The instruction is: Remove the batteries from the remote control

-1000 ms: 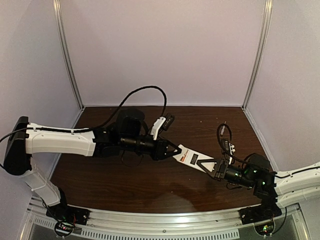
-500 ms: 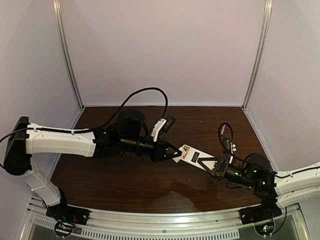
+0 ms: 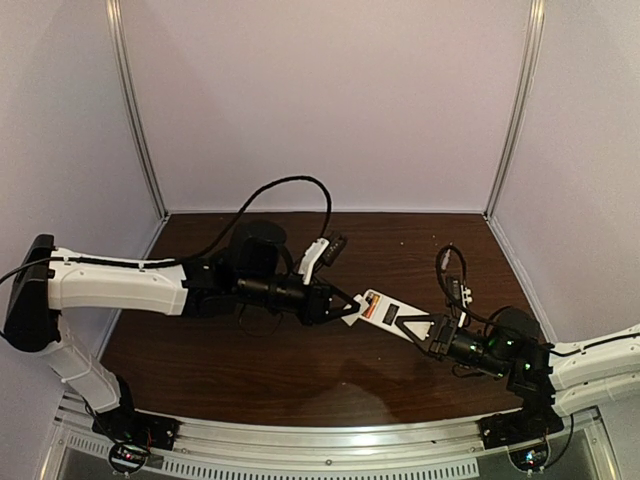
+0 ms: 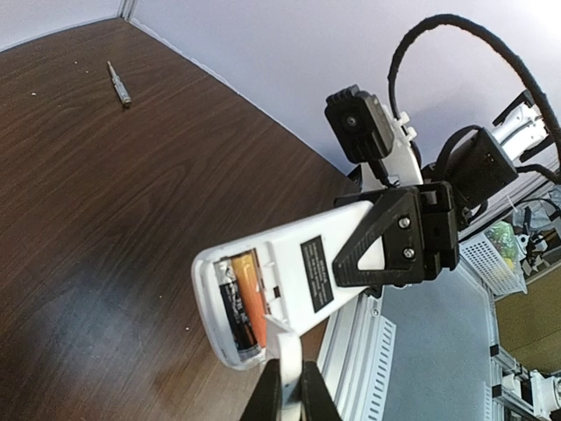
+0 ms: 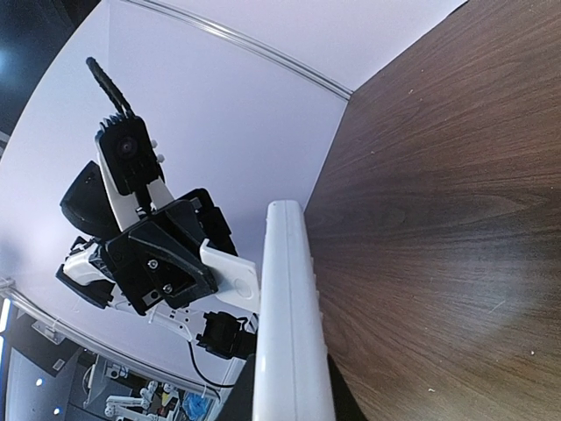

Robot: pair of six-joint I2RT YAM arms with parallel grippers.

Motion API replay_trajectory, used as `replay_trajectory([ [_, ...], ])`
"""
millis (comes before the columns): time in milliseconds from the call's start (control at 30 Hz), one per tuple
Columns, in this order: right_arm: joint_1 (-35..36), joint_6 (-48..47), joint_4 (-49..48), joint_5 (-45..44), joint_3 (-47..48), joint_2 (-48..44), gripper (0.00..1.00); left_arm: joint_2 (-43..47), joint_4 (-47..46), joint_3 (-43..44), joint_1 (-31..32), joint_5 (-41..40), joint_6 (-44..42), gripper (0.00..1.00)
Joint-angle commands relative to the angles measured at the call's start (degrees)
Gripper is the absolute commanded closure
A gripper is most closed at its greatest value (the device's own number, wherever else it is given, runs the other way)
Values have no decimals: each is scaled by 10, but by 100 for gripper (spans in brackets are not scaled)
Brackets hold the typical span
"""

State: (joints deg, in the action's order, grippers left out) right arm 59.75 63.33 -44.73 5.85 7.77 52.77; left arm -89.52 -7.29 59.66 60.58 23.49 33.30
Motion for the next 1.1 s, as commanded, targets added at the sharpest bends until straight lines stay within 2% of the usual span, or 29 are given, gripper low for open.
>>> replay_trajectory([
  [0, 1, -6, -10, -19, 2, -4, 100, 38, 13, -10, -1, -31, -5, 100],
  [300, 0, -10, -4, -27, 4, -1, 100, 95, 107, -20, -2, -152, -23, 100],
  [600, 1, -11, -12, -28, 6, 13, 100, 153, 136, -67, -2, -221, -24, 100],
  [1067, 1, -7, -60, -16, 10, 73, 100, 135, 308, -75, -2, -490, 24, 100],
])
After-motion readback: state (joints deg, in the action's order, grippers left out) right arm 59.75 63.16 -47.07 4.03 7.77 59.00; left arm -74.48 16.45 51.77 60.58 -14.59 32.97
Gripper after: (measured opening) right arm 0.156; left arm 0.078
